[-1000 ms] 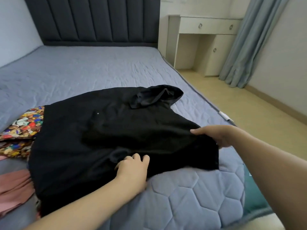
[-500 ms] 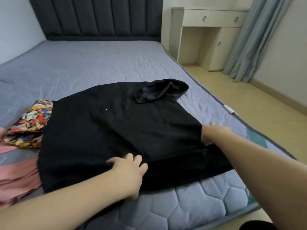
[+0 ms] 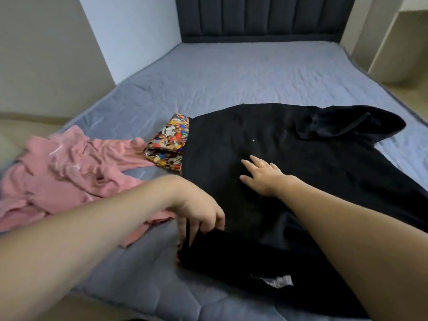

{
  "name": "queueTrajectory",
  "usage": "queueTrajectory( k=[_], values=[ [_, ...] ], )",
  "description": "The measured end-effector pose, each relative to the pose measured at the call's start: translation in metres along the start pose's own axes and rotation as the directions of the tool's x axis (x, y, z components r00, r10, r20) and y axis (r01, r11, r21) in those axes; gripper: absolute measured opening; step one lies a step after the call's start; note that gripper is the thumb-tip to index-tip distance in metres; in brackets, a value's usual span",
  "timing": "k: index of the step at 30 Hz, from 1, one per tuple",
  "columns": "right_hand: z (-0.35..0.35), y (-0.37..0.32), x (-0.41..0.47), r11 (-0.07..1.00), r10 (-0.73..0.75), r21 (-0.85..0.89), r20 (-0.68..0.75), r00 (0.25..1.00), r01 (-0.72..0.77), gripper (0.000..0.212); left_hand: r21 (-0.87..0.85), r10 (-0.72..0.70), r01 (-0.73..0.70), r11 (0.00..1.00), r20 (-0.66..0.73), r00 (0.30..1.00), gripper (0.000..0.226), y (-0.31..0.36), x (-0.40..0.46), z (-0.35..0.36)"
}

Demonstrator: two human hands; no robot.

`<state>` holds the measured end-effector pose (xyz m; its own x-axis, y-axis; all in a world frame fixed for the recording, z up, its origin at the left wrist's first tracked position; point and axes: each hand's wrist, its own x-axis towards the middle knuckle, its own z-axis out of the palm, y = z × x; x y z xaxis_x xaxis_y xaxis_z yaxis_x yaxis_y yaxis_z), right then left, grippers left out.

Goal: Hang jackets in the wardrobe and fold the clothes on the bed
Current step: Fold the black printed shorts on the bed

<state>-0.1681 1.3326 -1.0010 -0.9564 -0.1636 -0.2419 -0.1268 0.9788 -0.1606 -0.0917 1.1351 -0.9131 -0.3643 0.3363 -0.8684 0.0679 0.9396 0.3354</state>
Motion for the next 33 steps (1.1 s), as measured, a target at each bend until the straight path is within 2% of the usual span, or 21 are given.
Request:
queueTrajectory(
  k=[2,4,6,7,10,13,14,16,17,18,19,20,21,23,24,25,26,27,29,31,33],
  values=[
    [0.004,-0.021,0.017,1.000,-0.014,0.000,-0.007,1.000,0.014,0.064,-0.316,-0.046,-0.059,0.947,-0.315,0.948,0.020,-0.040,0.003,-0.046],
    [0.008,-0.042,0.035,0.999,-0.018,0.039,-0.009,1.000,0.018,0.066,-0.568,-0.198,-0.239,0.788,-0.601,0.774,0.016,-0.082,0.017,-0.083],
    [0.011,-0.062,0.055,0.992,0.008,0.123,-0.018,1.000,-0.006,0.070,-0.697,-0.407,-0.387,0.603,-0.686,0.603,0.030,-0.120,0.041,-0.111],
    [0.011,-0.072,0.066,0.984,0.029,0.175,-0.026,0.999,-0.024,0.073,-0.724,-0.475,-0.441,0.530,-0.684,0.553,0.036,-0.132,0.052,-0.121],
    [0.011,-0.092,0.096,0.966,0.054,0.257,-0.068,0.996,-0.035,0.072,-0.806,-0.544,-0.490,0.331,-0.588,0.599,0.038,-0.157,0.092,-0.138],
    [0.015,-0.092,0.117,0.959,0.106,0.274,-0.124,0.987,-0.069,0.070,-0.785,-0.634,-0.608,0.118,-0.531,0.563,0.053,-0.175,0.127,-0.144],
    [0.018,-0.090,0.120,0.951,0.144,0.291,-0.128,0.981,-0.102,0.071,-0.784,-0.634,-0.620,0.031,-0.495,0.594,0.052,-0.177,0.136,-0.145],
    [0.024,-0.087,0.123,0.937,0.197,0.313,-0.118,0.973,-0.151,0.072,-0.795,-0.538,-0.585,-0.157,-0.428,0.726,0.036,-0.165,0.147,-0.145],
    [0.027,-0.086,0.124,0.936,0.210,0.312,-0.116,0.971,-0.165,0.072,-0.803,-0.498,-0.570,-0.171,-0.429,0.754,0.029,-0.153,0.143,-0.147],
    [0.030,-0.086,0.127,0.938,0.216,0.298,-0.110,0.970,-0.175,0.072,-0.796,-0.489,-0.591,-0.130,-0.468,0.737,0.025,-0.143,0.134,-0.153],
    [0.030,-0.087,0.129,0.943,0.219,0.279,-0.102,0.970,-0.183,0.071,-0.769,-0.512,-0.639,0.004,-0.551,0.659,0.021,-0.133,0.120,-0.166],
    [0.029,-0.088,0.132,0.947,0.219,0.262,-0.097,0.971,-0.187,0.071,-0.700,-0.555,-0.676,0.229,-0.665,0.500,0.014,-0.127,0.099,-0.179],
    [0.027,-0.090,0.135,0.949,0.220,0.251,-0.090,0.971,-0.191,0.072,-0.579,-0.562,-0.659,0.481,-0.780,0.275,0.011,-0.124,0.073,-0.194],
    [0.021,-0.095,0.141,0.931,0.250,0.290,-0.066,0.966,-0.221,0.069,-0.278,-0.382,-0.398,0.874,-0.900,-0.211,0.017,-0.127,0.011,-0.217],
    [0.019,-0.098,0.142,0.924,0.264,0.301,-0.057,0.963,-0.235,0.066,-0.107,-0.177,-0.183,0.977,-0.889,-0.423,0.019,-0.130,-0.015,-0.226],
    [0.017,-0.102,0.144,0.929,0.260,0.286,-0.056,0.964,-0.234,0.065,0.044,0.074,0.066,0.997,-0.825,-0.560,0.021,-0.136,-0.033,-0.235],
    [0.018,-0.107,0.144,0.941,0.244,0.255,-0.060,0.968,-0.222,0.064,0.153,0.312,0.311,0.938,-0.762,-0.567,0.022,-0.145,-0.043,-0.243],
    [0.019,-0.111,0.145,0.956,0.220,0.215,-0.065,0.973,-0.202,0.063,0.246,0.502,0.500,0.830,-0.719,-0.481,0.021,-0.157,-0.045,-0.247],
    [0.024,-0.120,0.142,0.977,0.167,0.145,-0.054,0.984,-0.158,0.063,0.372,0.671,0.680,0.632,-0.702,-0.240,0.019,-0.191,-0.030,-0.242],
    [0.029,-0.126,0.140,0.990,0.123,0.077,-0.036,0.992,-0.120,0.065,0.410,0.609,0.701,0.583,-0.792,-0.044,0.026,-0.228,-0.005,-0.218],
    [0.028,-0.127,0.137,0.994,0.100,0.038,-0.025,0.995,-0.099,0.066,0.344,0.280,0.654,0.673,-0.938,0.206,0.047,-0.258,0.025,-0.182]
  ],
)
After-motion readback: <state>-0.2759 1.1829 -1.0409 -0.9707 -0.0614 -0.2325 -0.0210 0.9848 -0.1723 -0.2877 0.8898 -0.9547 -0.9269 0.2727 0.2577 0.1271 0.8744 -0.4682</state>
